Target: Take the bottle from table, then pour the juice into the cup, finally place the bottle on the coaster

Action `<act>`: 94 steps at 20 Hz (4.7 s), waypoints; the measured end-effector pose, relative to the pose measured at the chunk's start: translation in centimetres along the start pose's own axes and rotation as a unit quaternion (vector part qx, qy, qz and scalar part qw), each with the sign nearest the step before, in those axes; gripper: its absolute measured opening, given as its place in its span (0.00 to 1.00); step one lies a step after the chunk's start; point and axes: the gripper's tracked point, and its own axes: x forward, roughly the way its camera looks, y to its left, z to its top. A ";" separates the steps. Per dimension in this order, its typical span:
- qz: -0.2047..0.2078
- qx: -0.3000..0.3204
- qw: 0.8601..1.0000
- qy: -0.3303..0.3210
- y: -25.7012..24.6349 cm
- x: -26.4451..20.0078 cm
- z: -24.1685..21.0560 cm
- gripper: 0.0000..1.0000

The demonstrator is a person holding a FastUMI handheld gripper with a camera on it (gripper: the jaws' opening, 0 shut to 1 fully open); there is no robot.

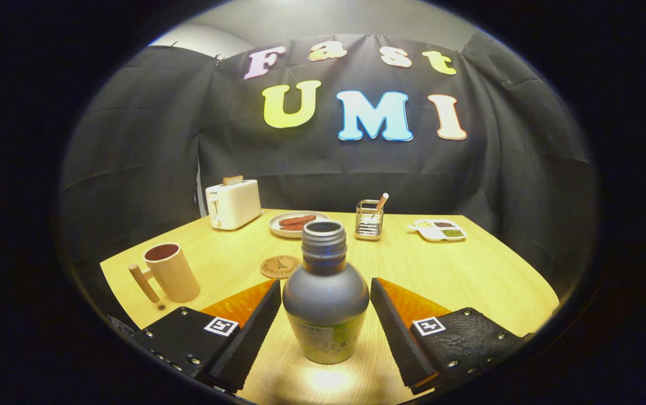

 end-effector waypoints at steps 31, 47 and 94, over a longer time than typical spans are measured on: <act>0.022 -0.173 0.982 0.069 3.8 1.3 1.9 0.73; 0.006 -0.335 0.936 0.110 7.7 3.3 3.7 0.74; 0.011 -0.669 0.702 0.242 13.7 6.4 2.1 0.73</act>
